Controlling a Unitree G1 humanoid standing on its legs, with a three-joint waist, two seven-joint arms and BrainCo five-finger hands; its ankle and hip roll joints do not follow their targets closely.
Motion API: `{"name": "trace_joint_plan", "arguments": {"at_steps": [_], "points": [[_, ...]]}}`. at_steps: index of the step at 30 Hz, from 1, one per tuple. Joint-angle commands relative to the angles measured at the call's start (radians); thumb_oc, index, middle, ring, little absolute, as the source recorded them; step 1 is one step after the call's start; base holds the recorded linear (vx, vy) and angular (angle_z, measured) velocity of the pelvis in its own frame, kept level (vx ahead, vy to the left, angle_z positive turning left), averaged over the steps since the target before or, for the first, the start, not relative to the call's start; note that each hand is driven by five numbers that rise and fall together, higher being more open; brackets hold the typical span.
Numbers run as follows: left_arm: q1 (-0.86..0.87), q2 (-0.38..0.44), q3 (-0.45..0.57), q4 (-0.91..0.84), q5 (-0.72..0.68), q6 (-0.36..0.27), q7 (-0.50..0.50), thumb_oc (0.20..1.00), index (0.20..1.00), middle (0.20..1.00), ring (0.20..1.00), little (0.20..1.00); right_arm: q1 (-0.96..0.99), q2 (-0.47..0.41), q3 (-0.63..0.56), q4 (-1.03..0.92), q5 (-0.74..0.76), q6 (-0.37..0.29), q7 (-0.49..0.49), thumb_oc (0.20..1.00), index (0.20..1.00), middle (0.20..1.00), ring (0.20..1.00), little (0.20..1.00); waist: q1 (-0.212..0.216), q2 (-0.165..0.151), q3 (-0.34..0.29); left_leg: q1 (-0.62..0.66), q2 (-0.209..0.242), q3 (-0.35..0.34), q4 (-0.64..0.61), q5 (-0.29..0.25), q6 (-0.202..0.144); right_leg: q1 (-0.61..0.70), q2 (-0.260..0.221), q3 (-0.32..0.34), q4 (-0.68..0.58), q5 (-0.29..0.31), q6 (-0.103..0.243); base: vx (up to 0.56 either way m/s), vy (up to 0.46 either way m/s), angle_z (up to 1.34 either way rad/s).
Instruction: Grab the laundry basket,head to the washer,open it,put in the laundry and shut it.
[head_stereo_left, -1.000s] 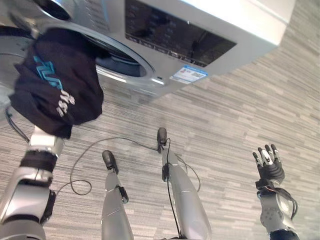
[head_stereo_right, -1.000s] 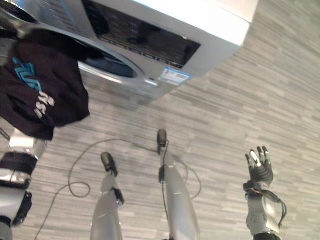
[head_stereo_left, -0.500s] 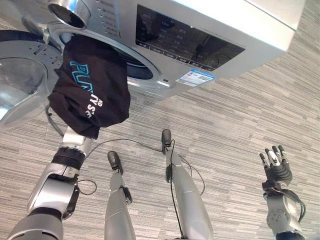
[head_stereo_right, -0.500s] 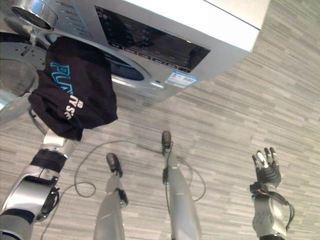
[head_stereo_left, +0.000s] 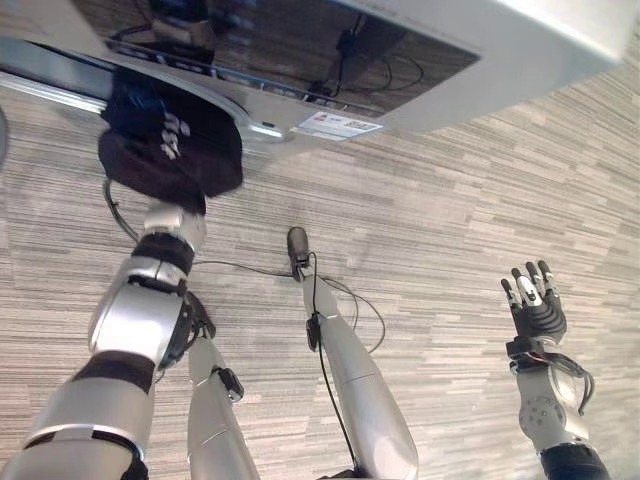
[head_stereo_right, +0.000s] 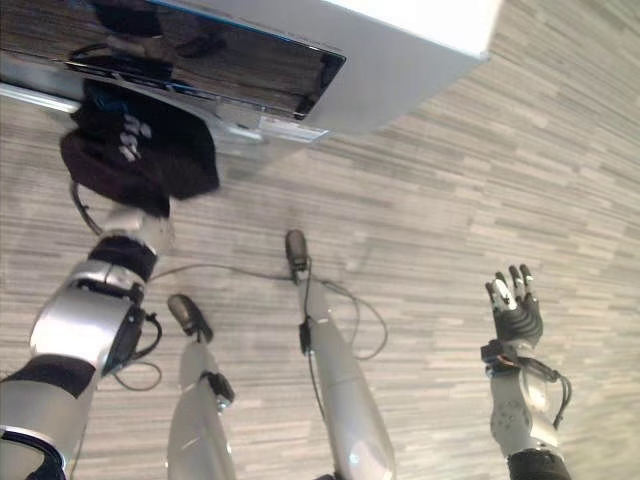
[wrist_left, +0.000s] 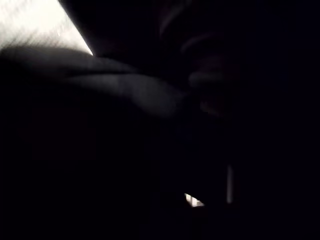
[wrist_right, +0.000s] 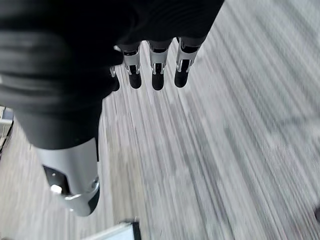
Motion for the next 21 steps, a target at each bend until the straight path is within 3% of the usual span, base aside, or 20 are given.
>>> {"name": "trace_joint_plan", "arguments": {"at_steps": [1,7,10,11,12,13,14,15,16,21], "points": [[-0.109,0.082,0.014,0.005,-0.015,-0.020,0.032,1.000,1.000,1.000,1.000,1.000,0.000,-0.043,-0.056,-0.022,0.026,-0.068,-0.032,1.000,1.000,1.000,1.000,1.000,-0.026,-0.011,0.022,0.012,0.022,-0.071,0.184,-0.176,0.020,0.036,0.010,0.064,0.141,-0.244,0.072,0.05,-0.027,-0.09],[-0.369,0.190,-0.082,0.146,-0.043,0.072,0.041,1.000,1.000,1.000,1.000,1.000,-0.016,-0.109,-0.075,-0.071,0.002,-0.056,-0.056,1.000,1.000,1.000,1.000,1.000,-0.059,-0.001,0.013,-0.003,0.030,-0.055,0.176,-0.179,0.016,0.001,0.022,0.073,0.139,-0.250,0.070,0.06,-0.021,-0.05],[-0.487,0.242,-0.205,0.246,0.068,0.185,-0.044,1.000,1.000,1.000,1.000,1.000,-0.011,-0.165,-0.124,-0.085,-0.014,-0.021,-0.057,1.000,1.000,1.000,1.000,1.000,-0.061,0.018,0.009,-0.003,0.030,-0.046,0.172,-0.173,0.012,-0.005,0.025,0.078,0.136,-0.253,0.069,0.04,-0.019,-0.04],[-0.499,0.242,-0.210,0.256,0.070,0.188,-0.051,1.000,1.000,1.000,1.000,1.000,-0.013,-0.163,-0.126,-0.086,-0.014,-0.019,-0.057,1.000,1.000,1.000,1.000,1.000,-0.060,0.016,0.011,-0.004,0.030,-0.045,0.172,-0.173,0.012,-0.006,0.025,0.078,0.136,-0.253,0.069,0.03,-0.004,-0.09],[-0.638,0.263,-0.433,0.245,0.379,0.235,-0.047,1.000,1.000,1.000,1.000,1.000,-0.003,-0.197,-0.174,-0.081,-0.025,0.010,-0.049,1.000,1.000,1.000,1.000,1.000,-0.062,0.029,0.006,-0.003,0.032,-0.037,0.163,-0.164,0.011,-0.011,0.025,0.080,0.135,-0.249,0.067,0.03,0.005,-0.07],[-0.728,0.258,-0.596,0.231,0.593,0.253,0.002,1.000,1.000,1.000,1.000,1.000,0.007,-0.230,-0.198,-0.085,-0.026,0.005,-0.037,1.000,1.000,1.000,1.000,1.000,-0.064,0.040,0.002,0.001,0.034,-0.033,0.156,-0.163,0.011,-0.009,0.025,0.081,0.134,-0.251,0.067,0.02,0.004,-0.03],[-0.737,0.255,-0.604,0.234,0.595,0.254,0.002,1.000,1.000,1.000,1.000,1.000,0.003,-0.225,-0.199,-0.084,-0.026,0.005,-0.037,1.000,1.000,1.000,1.000,1.000,-0.062,0.034,0.006,0.001,0.033,-0.033,0.156,-0.160,0.011,-0.010,0.024,0.081,0.133,-0.249,0.066,0.03,-0.004,0.04],[-0.856,0.236,-0.846,0.170,0.961,0.291,0.055,1.000,1.000,1.000,1.000,1.000,0.027,-0.261,-0.240,-0.095,-0.030,-0.021,-0.020,1.000,1.000,1.000,1.000,1.000,-0.062,0.051,0.005,0.010,0.035,-0.027,0.139,-0.153,0.011,-0.010,0.025,0.083,0.133,-0.255,0.065,0.02,-0.013,0.09],[-0.860,0.234,-0.850,0.171,0.963,0.292,0.055,1.000,1.000,1.000,1.000,1.000,0.024,-0.257,-0.240,-0.094,-0.030,-0.022,-0.019,1.000,1.000,1.000,1.000,1.000,-0.061,0.046,0.009,0.012,0.034,-0.027,0.139,-0.153,0.011,-0.009,0.025,0.084,0.134,-0.256,0.064,0.03,-0.026,0.13],[-0.879,0.254,-1.078,0.075,1.360,0.322,0.125,1.000,1.000,1.000,1.000,1.000,0.027,-0.254,-0.212,-0.080,-0.025,-0.042,0.014,1.000,1.000,1.000,1.000,1.000,-0.047,0.060,0.004,0.024,0.037,-0.020,0.135,-0.154,0.010,-0.005,0.030,0.088,0.145,-0.267,0.062,0.01,-0.023,0.08]]}}
